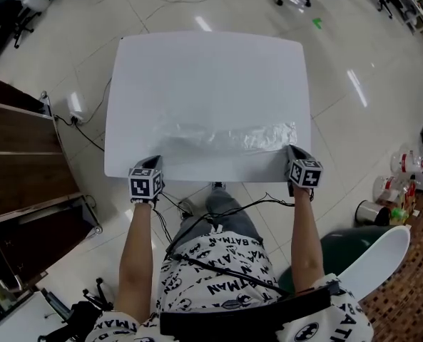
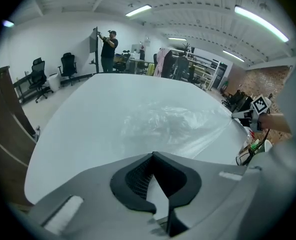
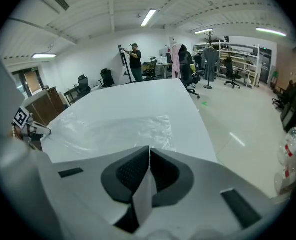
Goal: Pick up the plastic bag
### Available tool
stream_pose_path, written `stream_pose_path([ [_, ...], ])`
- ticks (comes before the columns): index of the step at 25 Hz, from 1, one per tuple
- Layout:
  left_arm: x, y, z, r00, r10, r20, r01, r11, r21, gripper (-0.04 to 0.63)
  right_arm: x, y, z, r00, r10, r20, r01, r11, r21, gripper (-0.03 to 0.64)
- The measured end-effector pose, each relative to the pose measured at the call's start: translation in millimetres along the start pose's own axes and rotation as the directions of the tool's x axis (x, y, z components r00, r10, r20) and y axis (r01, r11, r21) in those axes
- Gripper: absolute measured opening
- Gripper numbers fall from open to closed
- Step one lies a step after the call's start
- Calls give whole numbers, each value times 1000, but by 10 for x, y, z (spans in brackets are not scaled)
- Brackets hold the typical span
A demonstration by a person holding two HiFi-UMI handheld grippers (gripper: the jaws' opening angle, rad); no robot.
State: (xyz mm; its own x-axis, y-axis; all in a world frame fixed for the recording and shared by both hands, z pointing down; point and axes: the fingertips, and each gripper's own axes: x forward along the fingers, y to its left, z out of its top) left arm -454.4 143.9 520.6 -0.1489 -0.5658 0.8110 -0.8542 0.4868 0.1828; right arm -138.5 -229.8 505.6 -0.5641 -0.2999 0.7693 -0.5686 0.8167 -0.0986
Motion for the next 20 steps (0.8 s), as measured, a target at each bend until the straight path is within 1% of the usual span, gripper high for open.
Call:
stream_pose_path([
  [2, 30, 8, 31, 1000, -1, 4, 1, 1000, 4, 3, 2, -14, -2, 1000, 8, 6, -8, 1000, 7, 0],
  [5, 60, 37, 74, 1000, 4, 1, -4, 1000, 14, 3, 6, 6, -17, 1000, 0, -15, 0, 1000, 4, 0],
  [6, 58, 39, 97, 1000, 2, 4, -2, 1000, 13, 3, -18, 15, 0, 1000, -7, -12, 7, 1000, -1, 13],
  [7, 32, 22, 135, 1000, -5, 15, 5, 1000, 7, 3, -73, 34, 46, 1000, -12, 6, 12, 1000, -4, 37],
  [9, -113, -43, 254, 998, -22, 61, 23, 1000, -10, 3, -257, 141, 198, 997, 8, 72, -8, 1000, 4, 37],
  [11, -310, -113, 388, 992, -20, 121, 25, 999, -36, 3, -444, 331, 348, 988, 70, 140, -77, 996, 43, 37],
  [13, -461, -246, 519, 982, -28, 187, 42, 997, -68, 3, -593, 560, 486, 969, 142, 203, -161, 984, 83, 3],
  [15, -588, -421, 632, 964, -52, 259, 79, 993, -93, 3, -700, 823, 622, 949, 184, 254, -213, 973, 89, 2],
  [18, -821, -627, 713, 938, -81, 337, 123, 987, -105, 3, -827, 1315, 784, 932, 214, 293, -239, 970, 52, 2],
  [20, -956, -729, 775, 922, -94, 375, 135, 987, -86, 3, -941, 1608, 937, 918, 225, 328, -244, 970, 19, 1],
])
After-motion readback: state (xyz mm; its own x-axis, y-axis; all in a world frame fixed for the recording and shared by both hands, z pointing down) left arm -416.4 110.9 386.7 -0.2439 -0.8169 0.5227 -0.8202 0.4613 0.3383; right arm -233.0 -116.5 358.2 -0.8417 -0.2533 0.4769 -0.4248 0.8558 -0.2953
